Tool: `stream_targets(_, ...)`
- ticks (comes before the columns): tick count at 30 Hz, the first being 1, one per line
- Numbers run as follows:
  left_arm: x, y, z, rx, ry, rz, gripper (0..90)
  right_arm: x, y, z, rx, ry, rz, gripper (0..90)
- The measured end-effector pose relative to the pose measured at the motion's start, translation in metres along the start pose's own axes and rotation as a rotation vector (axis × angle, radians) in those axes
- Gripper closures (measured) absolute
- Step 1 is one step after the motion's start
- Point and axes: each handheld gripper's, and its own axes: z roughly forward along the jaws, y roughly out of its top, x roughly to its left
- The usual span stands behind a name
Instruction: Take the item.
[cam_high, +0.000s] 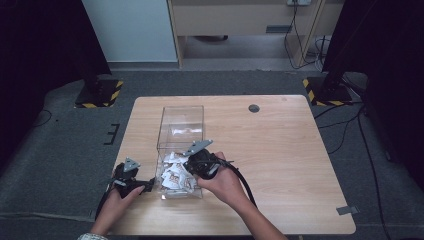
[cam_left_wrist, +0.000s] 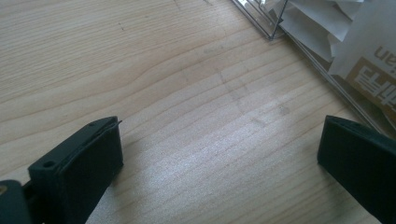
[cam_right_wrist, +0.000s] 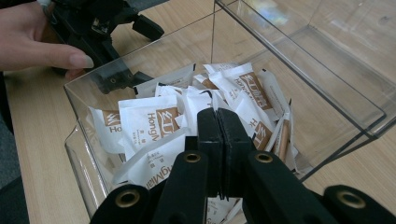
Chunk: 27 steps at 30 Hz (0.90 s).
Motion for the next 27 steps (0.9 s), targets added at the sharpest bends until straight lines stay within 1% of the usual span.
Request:
stream_targets(3,0.0,0.0,0.0,0.0,0.0,-0.001,0.0,-0.001,0.001,-0.003,-0.008,0.002,0.007,89.0)
stream_targets(6,0.0,0.0,0.0,0.0,0.001,-0.003,0.0,-0.003,0.004,-0.012,-0.031,0.0,0.01,89.0)
stream_targets(9,0.0,0.0,0.0,0.0,0.001,-0.001,0.0,-0.004,0.006,-0.016,-0.038,-0.003,0.007,89.0)
stream_targets(14,0.0,0.0,0.0,0.0,0.0,-0.002,0.0,-0.01,0.01,-0.029,-0.069,-0.007,0.02,89.1)
stream_targets(15,0.0,0.0,0.0,0.0,0.0,-0.002,0.0,-0.01,0.01,-0.029,-0.069,-0.007,0.02,89.1)
stream_targets(17,0.0,0.0,0.0,0.0,0.0,-0.002,0.0,-0.012,0.011,-0.035,-0.08,-0.016,0.014,89.0)
stream_targets(19,0.0,0.0,0.0,0.0,0.0,-0.002,0.0,-0.013,0.013,-0.039,-0.089,-0.019,0.02,89.0)
stream_targets(21,0.0,0.0,0.0,0.0,0.0,-0.003,0.0,-0.015,0.014,-0.042,-0.099,-0.021,0.022,89.0)
stream_targets(25,0.0,0.0,0.0,0.0,0.001,-0.003,0.0,-0.017,0.015,-0.045,-0.102,-0.024,0.022,89.0)
stream_targets(27,0.0,0.0,0.0,0.0,0.0,-0.003,0.0,-0.019,0.016,-0.049,-0.113,-0.026,0.03,89.1)
